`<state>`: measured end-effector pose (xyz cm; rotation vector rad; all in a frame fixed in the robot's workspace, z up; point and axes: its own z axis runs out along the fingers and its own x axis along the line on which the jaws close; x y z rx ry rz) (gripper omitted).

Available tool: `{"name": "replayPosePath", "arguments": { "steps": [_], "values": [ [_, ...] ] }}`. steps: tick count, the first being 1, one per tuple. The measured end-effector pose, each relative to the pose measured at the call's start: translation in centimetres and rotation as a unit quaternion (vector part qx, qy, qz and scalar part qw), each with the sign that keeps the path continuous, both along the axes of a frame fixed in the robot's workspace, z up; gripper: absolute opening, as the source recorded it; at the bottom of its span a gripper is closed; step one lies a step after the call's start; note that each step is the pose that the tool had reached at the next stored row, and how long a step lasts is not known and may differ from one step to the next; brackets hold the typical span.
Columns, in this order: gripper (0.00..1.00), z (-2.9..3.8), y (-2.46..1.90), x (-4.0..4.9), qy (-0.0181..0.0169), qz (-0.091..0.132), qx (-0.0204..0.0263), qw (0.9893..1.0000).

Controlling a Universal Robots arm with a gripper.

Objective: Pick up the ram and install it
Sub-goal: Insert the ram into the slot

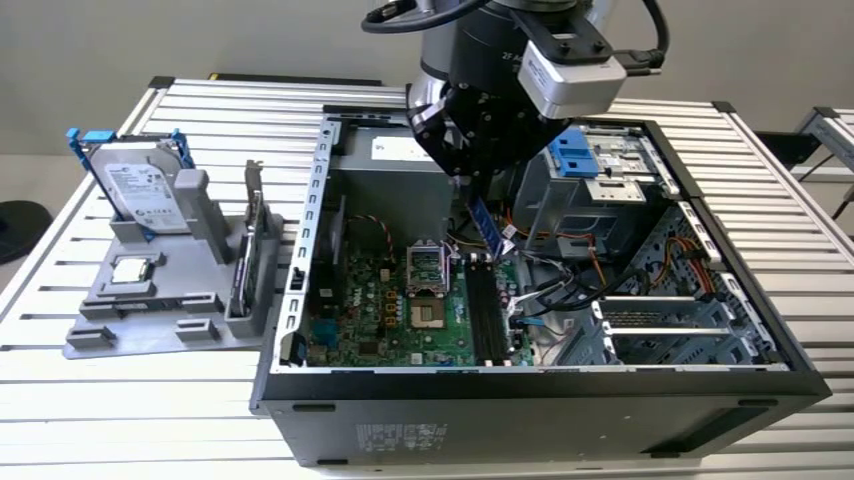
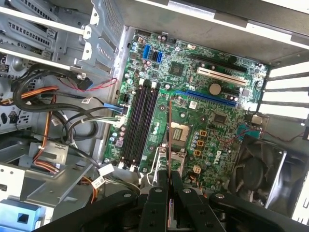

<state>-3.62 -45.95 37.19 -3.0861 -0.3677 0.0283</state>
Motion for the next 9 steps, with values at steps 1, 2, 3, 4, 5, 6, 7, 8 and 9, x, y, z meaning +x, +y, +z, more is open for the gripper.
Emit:
{"name": "replayPosePath", "arguments": {
  "steps": [1,2,3,4,5,6,7,8,9],
  "values": [
    [0.0,-0.02,0.0,0.0,0.0,0.0,0.0,1.0],
    [0.0,-0.05,0.0,0.0,0.0,0.0,0.0,1.0],
    [0.0,-0.07,0.0,0.0,0.0,0.0,0.0,1.0],
    [0.0,-0.1,0.0,0.0,0.0,0.0,0.0,1.0],
    [0.0,-0.13,0.0,0.0,0.0,0.0,0.0,1.0],
    [0.0,-0.16,0.0,0.0,0.0,0.0,0.0,1.0],
    [0.0,-0.18,0.0,0.0,0.0,0.0,0.0,1.0],
    [0.0,-0.21,0.0,0.0,0.0,0.0,0.0,1.0],
    [0.0,-0.24,0.0,0.0,0.0,0.0,0.0,1.0]
  ]
}}
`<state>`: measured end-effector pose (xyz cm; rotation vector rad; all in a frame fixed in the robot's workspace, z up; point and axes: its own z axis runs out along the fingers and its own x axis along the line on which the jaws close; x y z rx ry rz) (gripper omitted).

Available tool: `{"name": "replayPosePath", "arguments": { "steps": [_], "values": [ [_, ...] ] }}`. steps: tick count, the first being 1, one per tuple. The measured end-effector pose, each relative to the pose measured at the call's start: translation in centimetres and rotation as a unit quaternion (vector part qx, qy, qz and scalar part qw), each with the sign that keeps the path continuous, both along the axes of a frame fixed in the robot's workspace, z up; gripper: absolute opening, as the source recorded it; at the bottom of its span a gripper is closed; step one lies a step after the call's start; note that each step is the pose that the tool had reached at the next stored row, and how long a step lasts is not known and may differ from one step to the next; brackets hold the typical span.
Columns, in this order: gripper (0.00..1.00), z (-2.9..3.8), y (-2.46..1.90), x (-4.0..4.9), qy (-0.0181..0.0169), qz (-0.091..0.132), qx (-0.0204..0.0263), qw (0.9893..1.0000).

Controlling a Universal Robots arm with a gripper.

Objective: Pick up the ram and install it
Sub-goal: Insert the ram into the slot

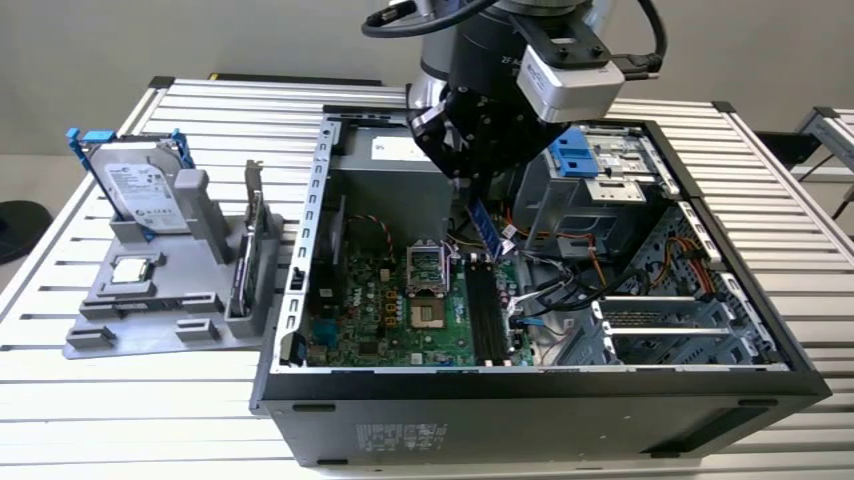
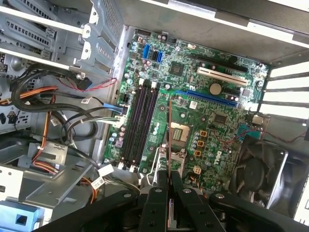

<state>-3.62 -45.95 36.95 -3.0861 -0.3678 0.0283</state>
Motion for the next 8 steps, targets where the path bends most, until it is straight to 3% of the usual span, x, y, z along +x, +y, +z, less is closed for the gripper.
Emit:
{"name": "replayPosePath", "arguments": {
  "steps": [8],
  "values": [
    [0.0,-0.3,0.0,0.0,0.0,0.0,0.0,1.0]
  ]
}}
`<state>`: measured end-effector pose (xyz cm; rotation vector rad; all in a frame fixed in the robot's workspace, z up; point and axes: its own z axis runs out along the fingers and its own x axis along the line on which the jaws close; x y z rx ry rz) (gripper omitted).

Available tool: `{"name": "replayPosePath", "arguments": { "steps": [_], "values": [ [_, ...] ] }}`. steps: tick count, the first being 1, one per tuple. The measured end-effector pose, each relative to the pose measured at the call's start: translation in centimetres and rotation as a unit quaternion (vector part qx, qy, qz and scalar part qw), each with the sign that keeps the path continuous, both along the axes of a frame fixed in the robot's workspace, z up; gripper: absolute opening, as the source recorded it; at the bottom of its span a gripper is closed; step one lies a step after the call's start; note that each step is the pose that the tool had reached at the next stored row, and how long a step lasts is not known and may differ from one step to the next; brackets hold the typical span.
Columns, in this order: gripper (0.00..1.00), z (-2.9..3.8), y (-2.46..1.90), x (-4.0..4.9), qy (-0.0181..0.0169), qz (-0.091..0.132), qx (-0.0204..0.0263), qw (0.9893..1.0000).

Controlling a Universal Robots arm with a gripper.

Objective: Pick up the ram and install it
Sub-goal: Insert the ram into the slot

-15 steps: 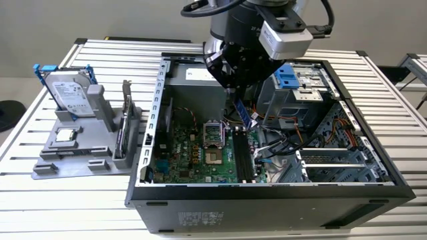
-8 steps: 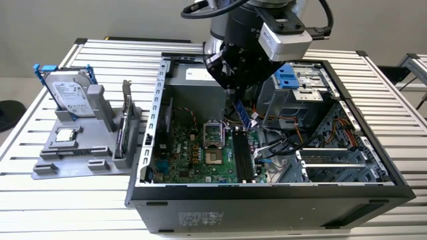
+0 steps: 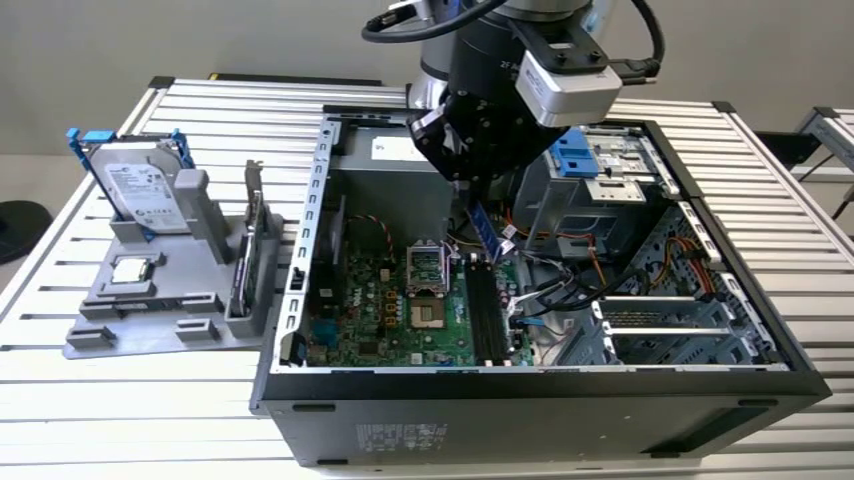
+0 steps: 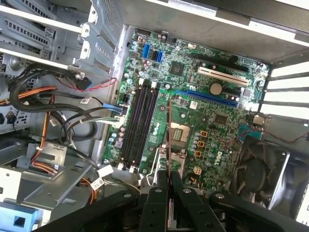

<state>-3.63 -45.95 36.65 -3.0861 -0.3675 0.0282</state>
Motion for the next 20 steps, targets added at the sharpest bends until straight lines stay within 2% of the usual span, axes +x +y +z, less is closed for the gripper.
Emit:
{"name": "replayPosePath", "arguments": {
  "steps": [20],
  "values": [
    [0.0,-1.13,0.0,0.0,0.0,-0.008,0.0,1.0]
  ]
}}
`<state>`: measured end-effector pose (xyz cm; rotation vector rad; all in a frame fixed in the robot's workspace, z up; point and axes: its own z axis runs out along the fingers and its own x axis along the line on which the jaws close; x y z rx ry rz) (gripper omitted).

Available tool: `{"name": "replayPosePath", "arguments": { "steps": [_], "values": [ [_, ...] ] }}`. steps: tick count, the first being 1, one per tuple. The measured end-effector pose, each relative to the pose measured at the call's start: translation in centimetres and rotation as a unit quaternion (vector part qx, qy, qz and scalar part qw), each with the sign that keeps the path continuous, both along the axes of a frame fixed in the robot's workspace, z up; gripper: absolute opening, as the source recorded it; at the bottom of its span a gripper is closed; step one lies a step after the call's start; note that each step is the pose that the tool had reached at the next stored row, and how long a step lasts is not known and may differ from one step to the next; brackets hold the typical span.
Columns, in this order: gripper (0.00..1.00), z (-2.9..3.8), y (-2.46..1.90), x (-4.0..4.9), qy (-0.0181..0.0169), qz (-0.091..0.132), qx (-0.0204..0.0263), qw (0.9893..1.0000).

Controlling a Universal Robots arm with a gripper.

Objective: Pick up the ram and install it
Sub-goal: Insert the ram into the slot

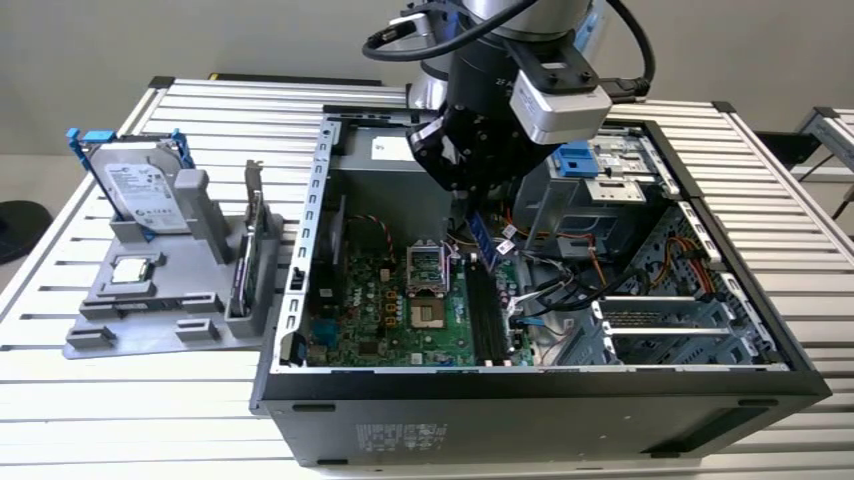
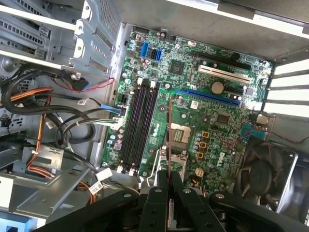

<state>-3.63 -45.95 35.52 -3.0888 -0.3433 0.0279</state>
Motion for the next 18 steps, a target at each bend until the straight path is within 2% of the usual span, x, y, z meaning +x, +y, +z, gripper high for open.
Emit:
{"name": "replayPosePath", "arguments": {
  "steps": [9,18],
  "values": [
    [0.0,-0.34,0.0,0.0,0.0,-0.003,0.0,1.0],
    [0.0,-0.34,0.0,0.0,0.0,-0.003,0.0,1.0]
  ]
}}
